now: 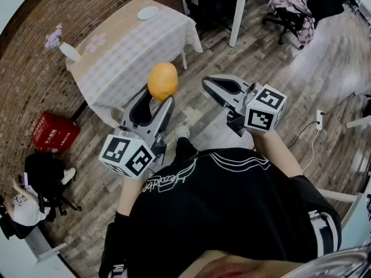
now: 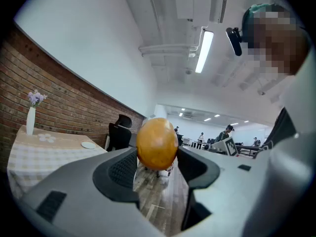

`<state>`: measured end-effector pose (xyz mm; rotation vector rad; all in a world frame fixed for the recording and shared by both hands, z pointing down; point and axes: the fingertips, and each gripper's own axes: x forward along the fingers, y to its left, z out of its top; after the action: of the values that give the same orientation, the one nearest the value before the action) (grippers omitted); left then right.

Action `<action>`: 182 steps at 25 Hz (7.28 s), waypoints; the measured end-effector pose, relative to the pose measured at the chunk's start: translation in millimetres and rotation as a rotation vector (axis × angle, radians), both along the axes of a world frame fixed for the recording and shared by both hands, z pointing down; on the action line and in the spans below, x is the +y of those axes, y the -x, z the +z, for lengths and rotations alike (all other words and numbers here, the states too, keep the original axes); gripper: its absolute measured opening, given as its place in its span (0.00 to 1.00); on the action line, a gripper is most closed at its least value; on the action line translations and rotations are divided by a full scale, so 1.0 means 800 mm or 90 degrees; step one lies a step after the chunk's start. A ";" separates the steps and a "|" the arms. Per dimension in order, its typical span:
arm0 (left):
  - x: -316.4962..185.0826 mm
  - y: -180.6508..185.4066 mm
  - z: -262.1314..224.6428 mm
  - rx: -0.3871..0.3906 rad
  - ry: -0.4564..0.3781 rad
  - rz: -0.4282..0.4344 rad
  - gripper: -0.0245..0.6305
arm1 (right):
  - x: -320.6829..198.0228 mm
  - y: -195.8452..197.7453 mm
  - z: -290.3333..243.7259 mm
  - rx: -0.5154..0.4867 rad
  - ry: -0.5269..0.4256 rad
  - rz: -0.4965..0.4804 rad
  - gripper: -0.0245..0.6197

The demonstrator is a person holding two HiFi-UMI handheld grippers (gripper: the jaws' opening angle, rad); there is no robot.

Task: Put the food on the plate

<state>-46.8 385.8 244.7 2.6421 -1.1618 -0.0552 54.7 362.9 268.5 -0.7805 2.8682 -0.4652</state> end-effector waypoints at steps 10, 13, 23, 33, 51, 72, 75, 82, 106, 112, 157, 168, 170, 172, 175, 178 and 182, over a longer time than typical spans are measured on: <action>0.012 -0.013 -0.005 0.000 0.005 -0.001 0.42 | 0.016 -0.015 -0.008 0.002 -0.005 0.002 0.03; 0.006 -0.014 -0.003 0.001 0.008 0.002 0.42 | 0.011 -0.015 -0.003 0.002 0.005 0.000 0.03; -0.035 -0.020 0.007 -0.002 0.015 0.016 0.42 | -0.030 -0.024 0.008 -0.006 0.020 0.020 0.03; -0.127 -0.003 0.024 0.001 0.035 0.020 0.42 | -0.120 -0.009 0.025 -0.001 0.038 0.033 0.03; -0.392 0.038 0.028 0.008 0.064 0.059 0.42 | -0.372 0.016 0.023 0.005 0.073 0.098 0.03; -0.538 0.097 0.060 0.026 0.085 0.058 0.42 | -0.509 0.057 0.036 0.048 0.088 0.130 0.03; -0.550 0.102 0.058 0.027 0.084 0.043 0.42 | -0.523 0.065 0.040 0.044 0.092 0.113 0.03; -0.592 0.107 0.059 0.022 0.086 0.013 0.42 | -0.572 0.076 0.040 0.021 0.099 0.075 0.03; -0.796 0.104 0.100 0.009 0.131 -0.069 0.42 | -0.794 0.071 0.074 0.018 0.129 0.005 0.03; -0.854 0.110 0.109 0.001 0.153 -0.099 0.42 | -0.855 0.079 0.083 0.022 0.149 -0.022 0.03; -0.992 0.145 0.353 -0.134 0.316 -0.199 0.42 | -0.971 0.088 0.283 0.075 0.305 -0.091 0.03; -0.997 0.151 0.386 -0.190 0.333 -0.203 0.42 | -0.969 0.085 0.299 0.065 0.329 -0.081 0.03; -1.000 0.154 0.389 -0.199 0.333 -0.206 0.42 | -0.968 0.085 0.299 0.063 0.331 -0.079 0.03; -1.001 0.153 0.393 -0.202 0.338 -0.206 0.42 | -0.967 0.083 0.299 0.064 0.331 -0.077 0.03; -1.000 0.151 0.399 -0.213 0.342 -0.201 0.42 | -0.968 0.082 0.298 0.066 0.329 -0.074 0.03; -1.002 0.152 0.403 -0.230 0.338 -0.201 0.42 | -0.969 0.081 0.299 0.061 0.331 -0.071 0.03; -1.001 0.150 0.403 -0.230 0.337 -0.202 0.42 | -0.967 0.079 0.301 0.059 0.339 -0.067 0.03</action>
<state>-166.9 -415.0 567.3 2.0349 -1.4533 0.6058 -8.7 -410.9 509.1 -0.7314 2.9037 -1.2710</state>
